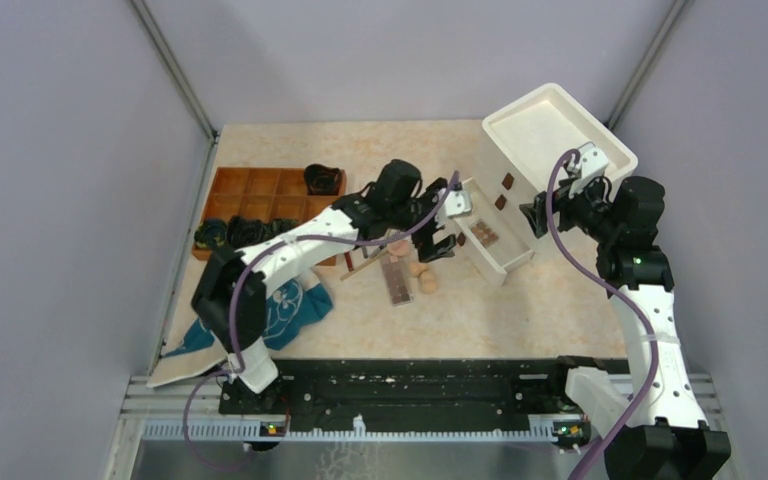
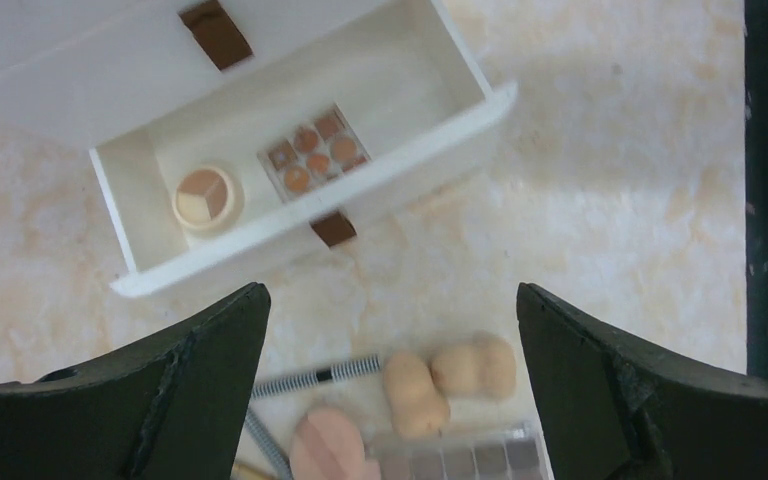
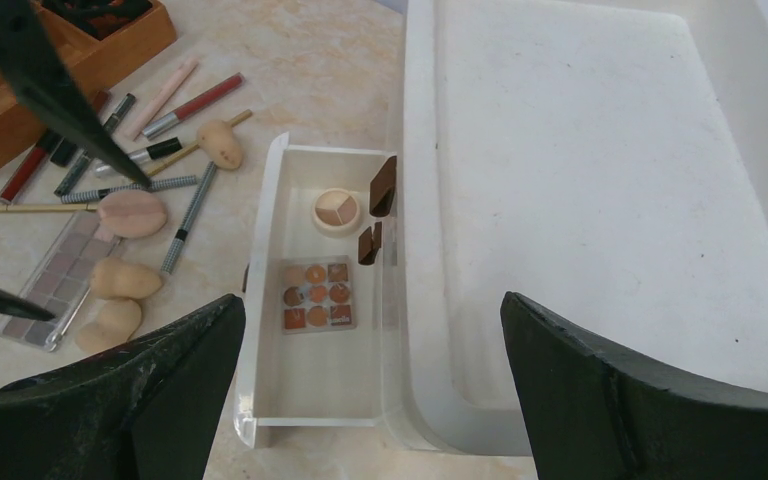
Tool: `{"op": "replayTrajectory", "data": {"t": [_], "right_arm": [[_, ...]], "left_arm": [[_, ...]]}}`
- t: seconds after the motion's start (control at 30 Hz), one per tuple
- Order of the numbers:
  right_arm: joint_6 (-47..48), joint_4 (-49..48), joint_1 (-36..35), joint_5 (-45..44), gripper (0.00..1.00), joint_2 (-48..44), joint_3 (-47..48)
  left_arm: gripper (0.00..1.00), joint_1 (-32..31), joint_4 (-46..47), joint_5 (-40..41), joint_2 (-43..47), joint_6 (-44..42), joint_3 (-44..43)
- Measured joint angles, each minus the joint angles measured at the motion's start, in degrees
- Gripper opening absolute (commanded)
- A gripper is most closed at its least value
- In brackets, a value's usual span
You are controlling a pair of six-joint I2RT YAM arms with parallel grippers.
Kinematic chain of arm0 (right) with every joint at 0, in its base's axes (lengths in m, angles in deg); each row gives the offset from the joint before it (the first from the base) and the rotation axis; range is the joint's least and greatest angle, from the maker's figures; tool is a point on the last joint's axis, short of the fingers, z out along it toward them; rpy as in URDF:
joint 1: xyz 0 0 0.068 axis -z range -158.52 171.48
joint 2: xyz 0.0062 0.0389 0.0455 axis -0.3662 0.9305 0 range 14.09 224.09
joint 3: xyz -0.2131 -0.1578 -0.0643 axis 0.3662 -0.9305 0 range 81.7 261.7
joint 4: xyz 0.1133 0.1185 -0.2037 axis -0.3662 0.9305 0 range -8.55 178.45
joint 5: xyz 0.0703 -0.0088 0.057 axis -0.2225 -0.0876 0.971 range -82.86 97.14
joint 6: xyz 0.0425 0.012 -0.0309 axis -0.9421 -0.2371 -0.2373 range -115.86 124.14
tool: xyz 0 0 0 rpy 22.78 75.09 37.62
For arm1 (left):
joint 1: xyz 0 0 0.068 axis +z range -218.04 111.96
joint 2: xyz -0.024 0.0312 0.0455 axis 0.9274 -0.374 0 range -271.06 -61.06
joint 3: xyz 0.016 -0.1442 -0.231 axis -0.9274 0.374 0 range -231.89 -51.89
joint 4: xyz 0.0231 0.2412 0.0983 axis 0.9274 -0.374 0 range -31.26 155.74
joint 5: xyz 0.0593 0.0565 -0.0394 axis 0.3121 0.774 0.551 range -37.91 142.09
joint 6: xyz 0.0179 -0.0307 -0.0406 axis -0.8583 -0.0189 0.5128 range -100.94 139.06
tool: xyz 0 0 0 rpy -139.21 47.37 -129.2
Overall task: Organize the makeup
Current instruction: Pick up the makeup from the center of the board.
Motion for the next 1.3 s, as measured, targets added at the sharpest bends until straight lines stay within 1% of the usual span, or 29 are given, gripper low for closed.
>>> {"op": "replayTrajectory", "data": {"t": [0.07, 0.1, 0.13, 0.27, 0.33, 0.4, 0.57, 0.8, 1.07, 1.3], "right_arm": [[0.0, 0.0, 0.0, -0.2, 0.99, 0.0, 0.0], [0.2, 0.0, 0.0, -0.3, 0.99, 0.0, 0.0], [0.2, 0.0, 0.0, -0.3, 0.99, 0.0, 0.0], [0.4, 0.0, 0.0, -0.5, 0.99, 0.0, 0.0], [0.4, 0.0, 0.0, -0.5, 0.99, 0.0, 0.0], [0.4, 0.0, 0.0, -0.5, 0.99, 0.0, 0.0], [0.4, 0.0, 0.0, -0.5, 0.99, 0.0, 0.0], [0.4, 0.0, 0.0, -0.5, 0.99, 0.1, 0.0], [0.5, 0.0, 0.0, -0.5, 0.99, 0.1, 0.0], [0.9, 0.0, 0.0, -0.5, 0.99, 0.5, 0.0]], "left_arm": [[0.99, 0.1, -1.8, 0.2, 6.0, -6.0, 6.2], [0.99, 0.1, -3.6, 0.2, 9.9, -10.7, 10.4], [0.99, 0.1, -4.1, 0.2, 10.4, -11.3, 10.9], [0.99, 0.1, -8.9, 0.1, 17.9, -24.5, 20.3], [0.99, 0.1, -12.8, 0.2, 19.7, -31.2, 23.3], [0.99, 0.1, -16.3, 0.4, 20.1, -37.0, 24.5], [0.99, 0.1, -23.8, 1.8, 19.4, -50.1, 24.3], [0.99, 0.0, -32.5, 4.1, 11.2, -65.5, 18.9], [0.99, -1.8, -37.3, 7.9, 3.8, -75.1, 14.0], [0.99, -4.0, -39.8, 11.5, -2.9, -79.7, 9.6]]}}
